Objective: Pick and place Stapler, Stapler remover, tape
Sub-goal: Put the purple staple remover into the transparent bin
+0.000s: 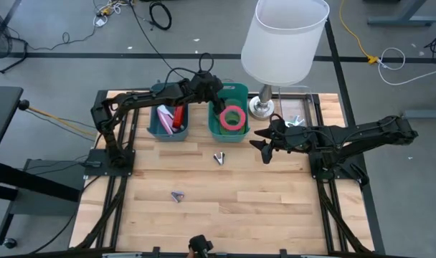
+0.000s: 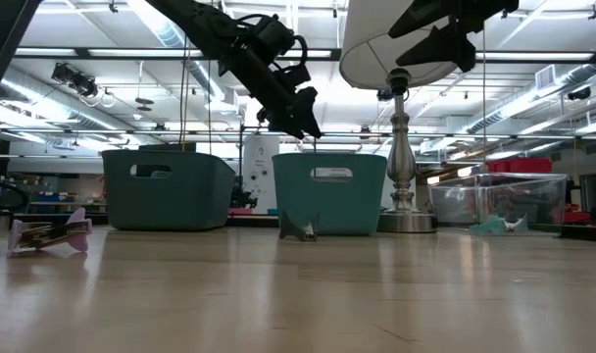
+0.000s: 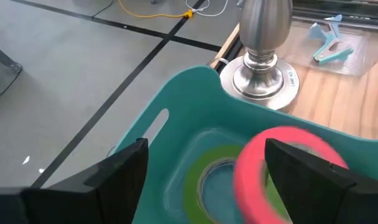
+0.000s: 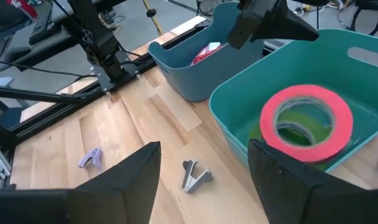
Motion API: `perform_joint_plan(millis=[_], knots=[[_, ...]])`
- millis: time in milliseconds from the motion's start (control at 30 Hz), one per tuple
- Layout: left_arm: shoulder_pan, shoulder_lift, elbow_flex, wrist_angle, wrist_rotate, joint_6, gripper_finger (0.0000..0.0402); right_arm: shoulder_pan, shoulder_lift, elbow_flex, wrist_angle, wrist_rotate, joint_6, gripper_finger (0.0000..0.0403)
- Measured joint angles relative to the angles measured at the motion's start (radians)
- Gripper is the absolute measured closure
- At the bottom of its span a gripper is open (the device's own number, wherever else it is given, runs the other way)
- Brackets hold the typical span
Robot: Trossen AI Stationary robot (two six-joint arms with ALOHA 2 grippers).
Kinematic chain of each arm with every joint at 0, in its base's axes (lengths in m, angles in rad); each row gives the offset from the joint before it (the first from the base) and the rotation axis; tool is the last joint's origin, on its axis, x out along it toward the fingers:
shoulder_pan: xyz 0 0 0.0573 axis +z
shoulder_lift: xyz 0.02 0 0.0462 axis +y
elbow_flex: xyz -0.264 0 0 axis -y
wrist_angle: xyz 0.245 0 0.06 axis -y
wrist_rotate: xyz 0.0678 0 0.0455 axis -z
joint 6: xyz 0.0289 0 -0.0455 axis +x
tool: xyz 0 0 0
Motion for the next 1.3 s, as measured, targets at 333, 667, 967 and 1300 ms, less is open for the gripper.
perform_joint_plan(millis=[333, 667, 967, 1300], knots=[[-0.059, -0.093, 0.002, -0.082, 0.015, 0.083, 0.0084, 0.000, 0.000, 0.000, -0.004, 0.000, 0.000, 0.0163], [-0.178, -0.196, 0.002, -0.263, 0.015, 0.082, 0.0085, 0.000, 0.000, 0.000, -0.012, 0.000, 0.000, 0.0163], [-0.277, -0.211, 0.002, -0.409, 0.071, 0.235, 0.0085, 0.000, 0.000, 0.000, -0.011, 0.000, 0.000, 0.0163], [-0.367, -0.207, 0.001, -0.594, 0.082, 0.304, 0.0086, 0.000, 0.000, 0.000, -0.011, -0.025, 0.000, 0.0163]])
